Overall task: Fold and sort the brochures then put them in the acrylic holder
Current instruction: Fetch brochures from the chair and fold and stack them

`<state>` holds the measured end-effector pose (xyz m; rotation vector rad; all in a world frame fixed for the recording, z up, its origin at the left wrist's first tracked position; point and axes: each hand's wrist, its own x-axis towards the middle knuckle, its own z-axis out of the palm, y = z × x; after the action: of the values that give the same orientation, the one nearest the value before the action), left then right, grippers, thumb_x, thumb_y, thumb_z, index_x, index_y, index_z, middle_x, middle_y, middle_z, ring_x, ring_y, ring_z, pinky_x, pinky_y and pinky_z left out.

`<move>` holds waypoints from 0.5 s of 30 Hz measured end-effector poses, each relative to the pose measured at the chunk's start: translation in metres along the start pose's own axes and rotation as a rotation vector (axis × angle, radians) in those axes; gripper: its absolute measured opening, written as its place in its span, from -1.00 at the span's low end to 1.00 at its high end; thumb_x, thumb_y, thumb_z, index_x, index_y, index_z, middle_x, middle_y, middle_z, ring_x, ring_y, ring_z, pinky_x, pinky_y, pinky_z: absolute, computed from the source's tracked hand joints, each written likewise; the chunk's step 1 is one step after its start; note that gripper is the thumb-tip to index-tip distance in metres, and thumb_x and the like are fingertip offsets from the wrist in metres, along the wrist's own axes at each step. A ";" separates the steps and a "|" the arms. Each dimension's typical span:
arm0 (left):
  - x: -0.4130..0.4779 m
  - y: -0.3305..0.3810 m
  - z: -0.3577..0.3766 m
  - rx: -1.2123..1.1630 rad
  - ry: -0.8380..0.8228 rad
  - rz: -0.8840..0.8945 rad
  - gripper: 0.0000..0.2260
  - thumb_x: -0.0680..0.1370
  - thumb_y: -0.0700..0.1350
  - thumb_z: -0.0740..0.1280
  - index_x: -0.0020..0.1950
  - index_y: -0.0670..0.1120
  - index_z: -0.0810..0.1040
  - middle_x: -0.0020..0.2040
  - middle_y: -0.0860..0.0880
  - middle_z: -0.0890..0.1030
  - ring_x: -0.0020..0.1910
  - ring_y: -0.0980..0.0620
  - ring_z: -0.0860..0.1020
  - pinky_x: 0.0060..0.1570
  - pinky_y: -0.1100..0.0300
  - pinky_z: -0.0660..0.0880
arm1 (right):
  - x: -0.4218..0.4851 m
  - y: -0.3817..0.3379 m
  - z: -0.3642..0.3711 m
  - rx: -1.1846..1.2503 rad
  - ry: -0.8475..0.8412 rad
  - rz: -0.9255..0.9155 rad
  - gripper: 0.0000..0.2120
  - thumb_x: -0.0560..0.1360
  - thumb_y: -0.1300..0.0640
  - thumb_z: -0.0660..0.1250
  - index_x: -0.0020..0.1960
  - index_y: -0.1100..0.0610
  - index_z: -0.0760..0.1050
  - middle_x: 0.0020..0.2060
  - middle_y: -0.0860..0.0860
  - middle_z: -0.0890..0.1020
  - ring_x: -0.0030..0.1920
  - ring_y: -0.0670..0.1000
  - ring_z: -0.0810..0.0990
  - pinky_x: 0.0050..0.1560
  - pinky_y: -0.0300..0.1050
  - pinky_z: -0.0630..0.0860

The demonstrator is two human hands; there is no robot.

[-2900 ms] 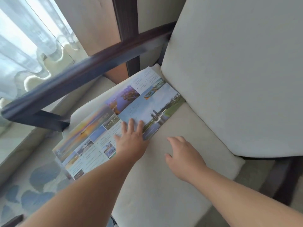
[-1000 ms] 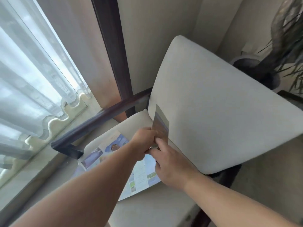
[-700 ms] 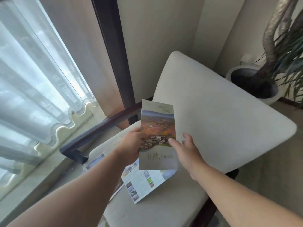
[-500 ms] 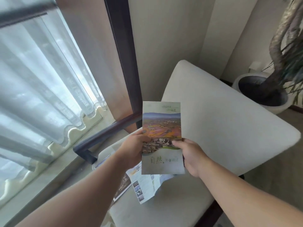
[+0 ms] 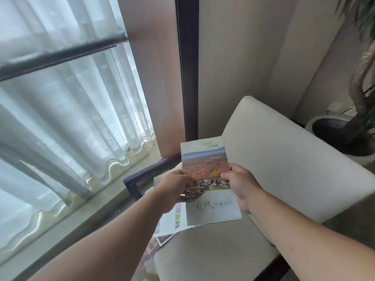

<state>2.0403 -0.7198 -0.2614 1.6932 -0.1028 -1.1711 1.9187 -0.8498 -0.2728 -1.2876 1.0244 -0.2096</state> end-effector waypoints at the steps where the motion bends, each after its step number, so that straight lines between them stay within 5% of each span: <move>1: -0.003 0.000 -0.003 0.018 0.013 0.024 -0.80 0.55 -0.28 0.31 0.17 -0.19 0.54 0.06 -0.23 0.64 -0.06 -0.14 0.62 -0.08 -0.01 0.60 | -0.005 -0.003 0.001 -0.006 0.004 -0.028 -0.80 0.51 0.32 0.24 -0.10 0.10 0.58 -0.01 0.16 0.69 0.06 0.20 0.59 0.20 0.10 0.48; 3: -0.013 -0.001 -0.010 0.099 0.040 0.057 -0.91 0.55 -0.09 0.36 0.03 -0.07 0.55 0.05 -0.11 0.59 0.01 -0.10 0.52 0.04 -0.01 0.44 | -0.018 -0.009 0.003 0.011 0.010 -0.079 -0.80 0.52 0.33 0.23 -0.11 0.09 0.56 -0.07 0.14 0.68 -0.02 0.14 0.57 0.12 0.06 0.48; 5: -0.024 -0.002 -0.018 0.113 0.044 0.034 -0.80 0.53 0.14 0.37 -0.02 0.03 0.52 0.06 0.03 0.50 0.15 -0.08 0.41 0.23 -0.12 0.29 | -0.032 -0.014 0.006 0.071 0.009 -0.119 -0.81 0.51 0.36 0.22 -0.11 0.12 0.52 -0.15 0.13 0.62 -0.09 0.10 0.54 -0.01 0.01 0.46; 8: -0.044 -0.009 -0.032 -0.031 -0.089 0.005 -0.54 0.46 0.32 0.35 0.23 0.06 0.52 0.25 0.04 0.54 0.33 -0.11 0.45 0.33 -0.31 0.30 | -0.062 -0.021 0.015 0.131 -0.011 -0.160 -0.81 0.49 0.41 0.18 -0.11 0.18 0.48 -0.17 0.15 0.56 -0.13 0.12 0.52 0.00 0.01 0.45; 11: -0.072 -0.014 -0.044 -0.157 -0.307 0.035 -0.53 0.53 0.26 0.29 0.25 -0.05 0.57 0.15 -0.14 0.67 0.10 -0.15 0.64 0.21 -0.12 0.51 | -0.099 -0.025 0.033 0.157 -0.129 -0.114 -0.71 0.49 0.39 0.17 -0.18 0.14 0.61 -0.19 0.19 0.65 -0.13 0.17 0.63 0.05 0.12 0.55; 13: -0.095 -0.014 -0.052 -0.153 -0.322 0.049 -0.56 0.56 0.19 0.30 0.26 -0.11 0.55 0.10 -0.19 0.68 0.01 -0.18 0.66 0.10 -0.05 0.54 | -0.123 -0.027 0.045 0.167 -0.239 -0.026 -0.67 0.50 0.31 0.18 -0.23 0.13 0.69 -0.16 0.22 0.68 -0.13 0.21 0.66 0.08 0.15 0.55; 15: -0.115 -0.015 -0.063 -0.128 -0.305 0.113 -0.60 0.57 0.09 0.33 0.29 -0.14 0.52 0.06 -0.20 0.69 -0.05 -0.18 0.67 -0.02 -0.01 0.59 | -0.143 -0.029 0.054 0.167 -0.316 0.019 -0.70 0.53 0.22 0.17 -0.07 0.21 0.70 -0.06 0.26 0.68 -0.08 0.23 0.68 0.09 0.14 0.57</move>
<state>2.0200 -0.6054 -0.1990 1.3710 -0.3023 -1.3148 1.8883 -0.7300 -0.1788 -1.1163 0.7331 -0.0721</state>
